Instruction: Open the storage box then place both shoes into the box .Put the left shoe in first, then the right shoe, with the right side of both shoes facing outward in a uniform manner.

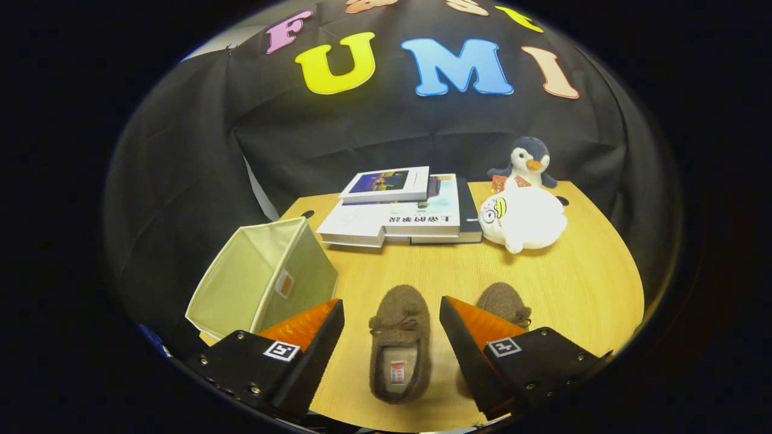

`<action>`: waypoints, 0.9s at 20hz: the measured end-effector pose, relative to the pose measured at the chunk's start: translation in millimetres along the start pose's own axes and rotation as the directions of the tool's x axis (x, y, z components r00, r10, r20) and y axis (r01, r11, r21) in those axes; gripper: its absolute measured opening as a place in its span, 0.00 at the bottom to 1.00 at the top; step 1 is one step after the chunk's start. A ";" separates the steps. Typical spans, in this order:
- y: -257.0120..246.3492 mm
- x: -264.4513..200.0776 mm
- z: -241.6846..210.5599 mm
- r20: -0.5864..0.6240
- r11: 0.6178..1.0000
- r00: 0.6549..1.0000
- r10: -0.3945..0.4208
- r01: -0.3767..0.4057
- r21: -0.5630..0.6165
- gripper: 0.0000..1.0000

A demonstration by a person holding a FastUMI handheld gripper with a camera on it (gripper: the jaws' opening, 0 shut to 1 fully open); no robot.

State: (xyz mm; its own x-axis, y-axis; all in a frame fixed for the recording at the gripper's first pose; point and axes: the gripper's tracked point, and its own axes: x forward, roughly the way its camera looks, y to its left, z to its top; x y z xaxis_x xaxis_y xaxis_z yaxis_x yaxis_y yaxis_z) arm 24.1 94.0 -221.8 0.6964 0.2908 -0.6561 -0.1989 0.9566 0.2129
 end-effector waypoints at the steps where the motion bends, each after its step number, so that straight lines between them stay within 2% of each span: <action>1: -4.0 3.8 -7.3 -0.017 1.000 1.000 -0.003 0.003 0.008 0.97; 8: -29.8 19.3 -54.9 -0.143 0.999 0.989 -0.029 0.033 0.020 0.97; 18: -41.9 48.2 -103.3 -0.296 0.999 0.954 -0.048 0.051 0.004 0.94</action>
State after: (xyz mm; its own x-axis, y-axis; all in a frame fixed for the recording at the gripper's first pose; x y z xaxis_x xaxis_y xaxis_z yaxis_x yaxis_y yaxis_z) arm -5.2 69.8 -337.1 0.4696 0.2371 -0.8505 -0.1601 0.9702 0.1821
